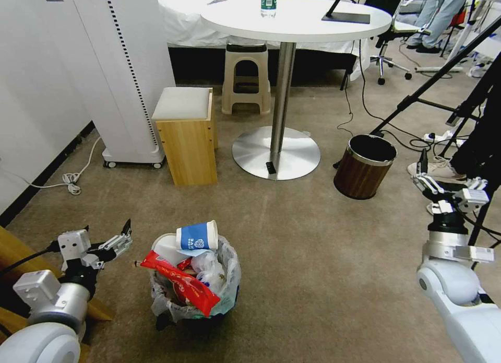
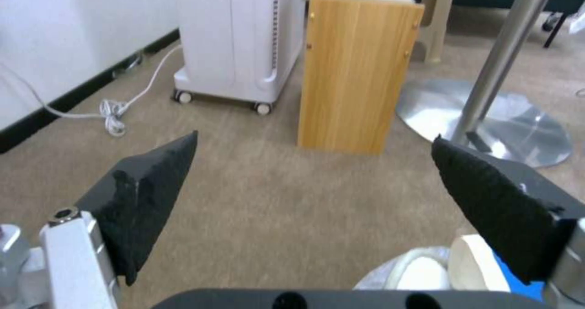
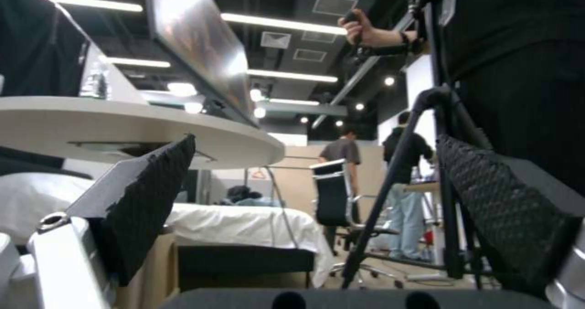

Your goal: Pick up the trash bin and place the garbage on the floor into it.

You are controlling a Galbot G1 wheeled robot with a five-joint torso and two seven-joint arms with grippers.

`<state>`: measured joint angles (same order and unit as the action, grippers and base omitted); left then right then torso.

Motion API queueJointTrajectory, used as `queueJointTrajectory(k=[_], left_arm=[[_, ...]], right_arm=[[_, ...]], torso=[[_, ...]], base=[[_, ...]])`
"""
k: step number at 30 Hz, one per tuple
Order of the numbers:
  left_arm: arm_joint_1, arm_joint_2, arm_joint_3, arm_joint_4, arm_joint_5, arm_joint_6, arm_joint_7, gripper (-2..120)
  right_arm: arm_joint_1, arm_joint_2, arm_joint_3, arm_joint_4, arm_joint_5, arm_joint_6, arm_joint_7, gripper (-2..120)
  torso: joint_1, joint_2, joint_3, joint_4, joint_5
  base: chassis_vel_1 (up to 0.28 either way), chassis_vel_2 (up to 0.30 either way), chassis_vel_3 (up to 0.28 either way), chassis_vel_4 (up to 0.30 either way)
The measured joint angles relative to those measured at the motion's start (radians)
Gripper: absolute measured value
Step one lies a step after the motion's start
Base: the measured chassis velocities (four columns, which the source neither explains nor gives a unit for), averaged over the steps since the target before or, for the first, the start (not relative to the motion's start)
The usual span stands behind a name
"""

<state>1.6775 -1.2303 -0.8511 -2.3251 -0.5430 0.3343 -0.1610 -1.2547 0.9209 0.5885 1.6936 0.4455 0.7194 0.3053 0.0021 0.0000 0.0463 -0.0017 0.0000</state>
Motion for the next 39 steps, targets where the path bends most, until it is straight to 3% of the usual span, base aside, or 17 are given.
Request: queueJointTrajectory(k=[8, 18, 31, 39], left_arm=[[-0.008, -0.021, -0.006, 0.030, 0.040, -0.066, 0.088, 100], [-0.012, -0.016, -0.006, 0.057, 0.098, -0.089, 0.135, 100], [0.017, -0.002, -0.003, -0.058, 0.126, -0.061, 0.145, 100], [0.039, 0.008, -0.001, -0.088, 0.141, -0.043, 0.144, 100]], right_arm=[[0.020, 0.021, 0.029, -0.053, 0.014, 0.011, -0.019, 100], [0.076, 0.057, 0.012, -0.108, -0.048, 0.036, -0.034, 100], [-0.012, 0.109, 0.061, 0.110, -0.069, -0.042, -0.023, 100], [-0.059, 0.161, 0.088, 0.133, -0.142, -0.041, -0.012, 100]], torso=[[0.000, 0.000, 0.000, -0.0001, -0.0001], [0.000, 0.000, 0.000, 0.0003, 0.0001], [0.000, 0.000, 0.000, 0.0000, -0.0003], [0.000, 0.000, 0.000, 0.0000, 0.0000]], base=[[0.000, 0.000, 0.000, 0.000], [0.000, 0.000, 0.000, 0.000], [0.000, 0.000, 0.000, 0.000], [0.000, 0.000, 0.000, 0.000]])
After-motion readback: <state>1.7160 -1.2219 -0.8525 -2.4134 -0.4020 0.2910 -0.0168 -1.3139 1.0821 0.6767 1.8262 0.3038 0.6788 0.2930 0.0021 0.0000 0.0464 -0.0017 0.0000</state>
